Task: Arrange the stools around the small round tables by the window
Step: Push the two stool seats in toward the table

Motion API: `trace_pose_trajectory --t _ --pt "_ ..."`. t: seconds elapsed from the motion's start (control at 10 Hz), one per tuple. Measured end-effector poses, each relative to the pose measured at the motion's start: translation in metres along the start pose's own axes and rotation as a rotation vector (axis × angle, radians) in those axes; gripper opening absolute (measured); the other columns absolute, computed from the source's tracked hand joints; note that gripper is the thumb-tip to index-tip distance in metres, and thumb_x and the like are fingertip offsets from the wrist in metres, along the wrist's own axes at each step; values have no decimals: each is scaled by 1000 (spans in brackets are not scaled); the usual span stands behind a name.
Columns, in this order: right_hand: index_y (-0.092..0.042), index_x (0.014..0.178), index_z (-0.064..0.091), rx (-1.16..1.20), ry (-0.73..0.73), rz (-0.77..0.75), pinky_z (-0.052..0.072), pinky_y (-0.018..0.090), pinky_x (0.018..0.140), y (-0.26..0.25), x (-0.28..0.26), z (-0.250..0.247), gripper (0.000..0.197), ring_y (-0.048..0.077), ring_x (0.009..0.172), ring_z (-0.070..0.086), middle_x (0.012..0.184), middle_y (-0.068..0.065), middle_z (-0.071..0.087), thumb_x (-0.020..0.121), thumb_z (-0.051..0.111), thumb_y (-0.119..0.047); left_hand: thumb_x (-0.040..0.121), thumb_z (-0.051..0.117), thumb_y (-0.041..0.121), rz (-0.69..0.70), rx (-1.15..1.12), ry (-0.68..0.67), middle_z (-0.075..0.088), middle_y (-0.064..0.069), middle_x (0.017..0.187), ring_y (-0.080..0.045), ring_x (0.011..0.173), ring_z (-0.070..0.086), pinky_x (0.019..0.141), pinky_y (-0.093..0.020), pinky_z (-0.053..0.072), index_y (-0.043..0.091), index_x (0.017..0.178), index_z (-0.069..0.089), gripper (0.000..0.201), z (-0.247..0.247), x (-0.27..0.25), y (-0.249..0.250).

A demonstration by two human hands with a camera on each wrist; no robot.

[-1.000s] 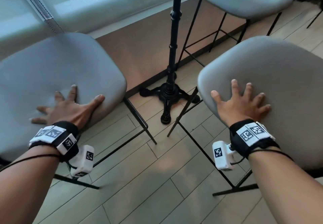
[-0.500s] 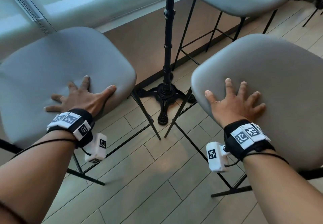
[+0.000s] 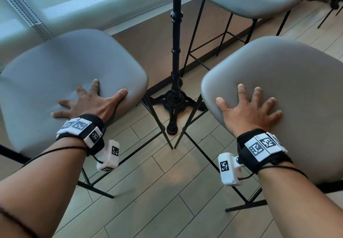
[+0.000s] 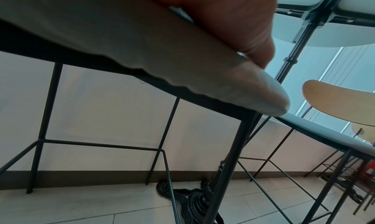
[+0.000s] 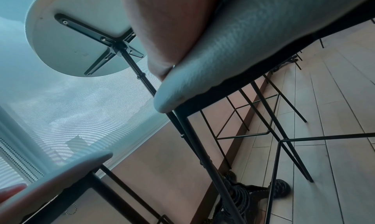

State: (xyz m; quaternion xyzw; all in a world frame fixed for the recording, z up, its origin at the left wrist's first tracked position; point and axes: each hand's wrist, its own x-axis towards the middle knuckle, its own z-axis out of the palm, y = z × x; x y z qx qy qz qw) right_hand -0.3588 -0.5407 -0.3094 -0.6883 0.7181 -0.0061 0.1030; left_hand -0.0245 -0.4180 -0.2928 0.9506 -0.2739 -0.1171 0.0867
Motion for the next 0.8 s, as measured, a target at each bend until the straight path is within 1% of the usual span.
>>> trace_pose_trajectory --t 0.2,0.6,0.7,0.8 --pt "-40 152 6 2 -4 0 0 68 113 0 -2 -2 85 46 146 -3 165 7 0 80 18 -83 51 29 104 3 4 6 25 -7 159 -60 142 6 105 -82 -2 48 148 24 113 2 2 3" --pt "-40 152 6 -2 -5 1 0 67 113 0 -3 -3 85 45 146 -2 165 7 1 80 17 -84 48 27 106 20 20 0 22 -5 160 -60 142 6 105 -82 -4 49 148 23 115 3 1 4" --pt "-41 152 4 1 -18 8 -1 67 113 -1 -5 -5 85 45 146 -3 165 7 0 80 15 -84 51 28 104 16 -5 -43 17 -3 161 -58 143 3 106 -81 -5 49 150 19 113 -2 0 5" --pt "-41 152 2 -6 -16 0 -1 67 113 -3 -7 -9 86 45 146 -4 165 7 -2 79 12 -85 57 34 100 49 -19 -53 13 -2 163 -55 145 1 108 -78 -6 49 150 18 107 -7 -6 1"
